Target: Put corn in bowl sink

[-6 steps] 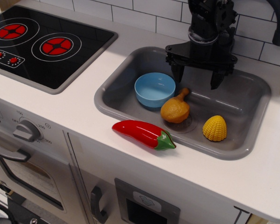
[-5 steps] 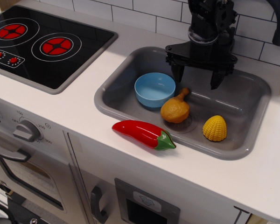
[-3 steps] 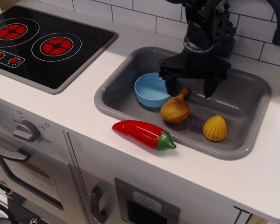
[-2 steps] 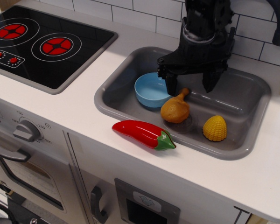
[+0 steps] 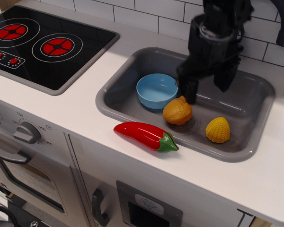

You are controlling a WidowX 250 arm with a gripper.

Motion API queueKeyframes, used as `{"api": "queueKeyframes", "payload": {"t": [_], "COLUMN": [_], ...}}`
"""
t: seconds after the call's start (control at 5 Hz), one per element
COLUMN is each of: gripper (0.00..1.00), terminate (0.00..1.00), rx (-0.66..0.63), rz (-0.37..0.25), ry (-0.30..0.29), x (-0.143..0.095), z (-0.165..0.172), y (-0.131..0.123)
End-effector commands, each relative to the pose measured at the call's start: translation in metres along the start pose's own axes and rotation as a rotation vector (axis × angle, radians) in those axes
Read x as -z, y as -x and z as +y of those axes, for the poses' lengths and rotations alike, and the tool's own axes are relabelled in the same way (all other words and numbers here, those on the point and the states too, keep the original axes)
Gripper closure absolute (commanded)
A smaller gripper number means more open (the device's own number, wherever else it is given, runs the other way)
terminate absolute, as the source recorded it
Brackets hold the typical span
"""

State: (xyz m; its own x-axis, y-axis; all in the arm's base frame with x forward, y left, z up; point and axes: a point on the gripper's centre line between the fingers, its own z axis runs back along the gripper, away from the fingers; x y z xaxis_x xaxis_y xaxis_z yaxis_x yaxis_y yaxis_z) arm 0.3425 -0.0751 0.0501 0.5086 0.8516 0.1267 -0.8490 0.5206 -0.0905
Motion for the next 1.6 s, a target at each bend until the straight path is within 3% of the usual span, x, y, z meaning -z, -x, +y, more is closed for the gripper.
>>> {"api": "queueKeyframes", "payload": {"t": [0.0, 0.2, 0.8, 1.0, 1.2, 1.4], "gripper": [0.0, 0.0, 0.0, 1.0, 1.0, 1.0], "terminate": [0.0, 0.0, 0.0, 0.0, 0.0, 0.0], "rx": [-0.157, -0.239, -0.286, -0.313, -0.299, -0.28], "rz": [0.029, 0.023, 0.036, 0.013, 0.01, 0.045], "ry": [0.023, 0.005, -0.002, -0.012, -0.02, -0.02], "x": [0.006, 0.02, 0.041, 0.047, 0.047, 0.039], "z": [-0.015, -0.023, -0.022, -0.022, -0.022, -0.024], "y": [0.017, 0.022, 0.032, 0.029, 0.032, 0.037]}}
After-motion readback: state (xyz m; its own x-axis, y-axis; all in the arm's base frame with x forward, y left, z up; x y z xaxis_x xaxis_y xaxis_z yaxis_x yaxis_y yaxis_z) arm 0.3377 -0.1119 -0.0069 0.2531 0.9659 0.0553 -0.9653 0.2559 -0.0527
